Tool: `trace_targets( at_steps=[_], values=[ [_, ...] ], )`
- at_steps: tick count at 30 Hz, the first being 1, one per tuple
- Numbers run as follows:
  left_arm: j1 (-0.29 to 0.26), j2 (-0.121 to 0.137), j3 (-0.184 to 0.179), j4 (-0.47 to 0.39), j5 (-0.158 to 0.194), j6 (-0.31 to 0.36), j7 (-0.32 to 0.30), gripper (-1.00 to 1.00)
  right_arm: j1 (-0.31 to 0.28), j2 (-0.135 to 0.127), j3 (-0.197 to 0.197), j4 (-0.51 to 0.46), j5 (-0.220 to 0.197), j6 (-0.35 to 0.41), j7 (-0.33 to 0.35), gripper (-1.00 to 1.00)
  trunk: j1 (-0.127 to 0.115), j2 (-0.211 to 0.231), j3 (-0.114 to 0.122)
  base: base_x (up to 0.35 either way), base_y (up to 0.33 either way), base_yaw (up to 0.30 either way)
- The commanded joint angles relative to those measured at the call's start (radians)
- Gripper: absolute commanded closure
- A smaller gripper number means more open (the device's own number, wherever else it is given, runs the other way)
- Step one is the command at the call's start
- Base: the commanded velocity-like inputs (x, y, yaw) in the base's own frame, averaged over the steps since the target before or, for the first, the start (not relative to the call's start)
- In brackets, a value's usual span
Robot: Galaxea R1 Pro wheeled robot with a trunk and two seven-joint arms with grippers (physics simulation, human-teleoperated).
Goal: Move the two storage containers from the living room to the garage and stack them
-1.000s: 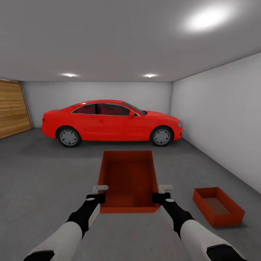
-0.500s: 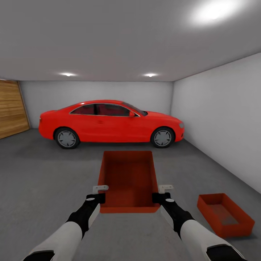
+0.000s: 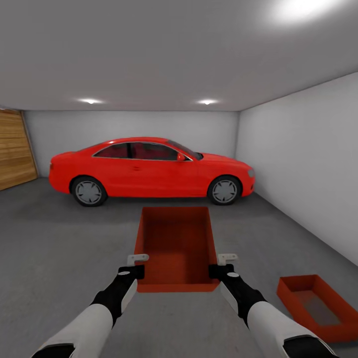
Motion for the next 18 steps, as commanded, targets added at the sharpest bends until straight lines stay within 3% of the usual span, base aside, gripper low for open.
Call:
trace_targets(
  at_steps=[1,18],
  values=[
    [-0.001,-0.002,0.03,-0.048,0.036,0.008,0.067,1.0,0.001,0.0,0.005,-0.001,-0.026,0.005,0.007,1.0,0.001,-0.001,0.0,0.322,0.0,0.0],
    [-0.001,-0.002,0.03,-0.048,0.036,0.008,0.067,1.0,0.001,0.0,0.005,-0.001,-0.026,0.005,0.007,1.0,0.001,-0.001,0.0,0.322,0.0,0.0]
  ],
)
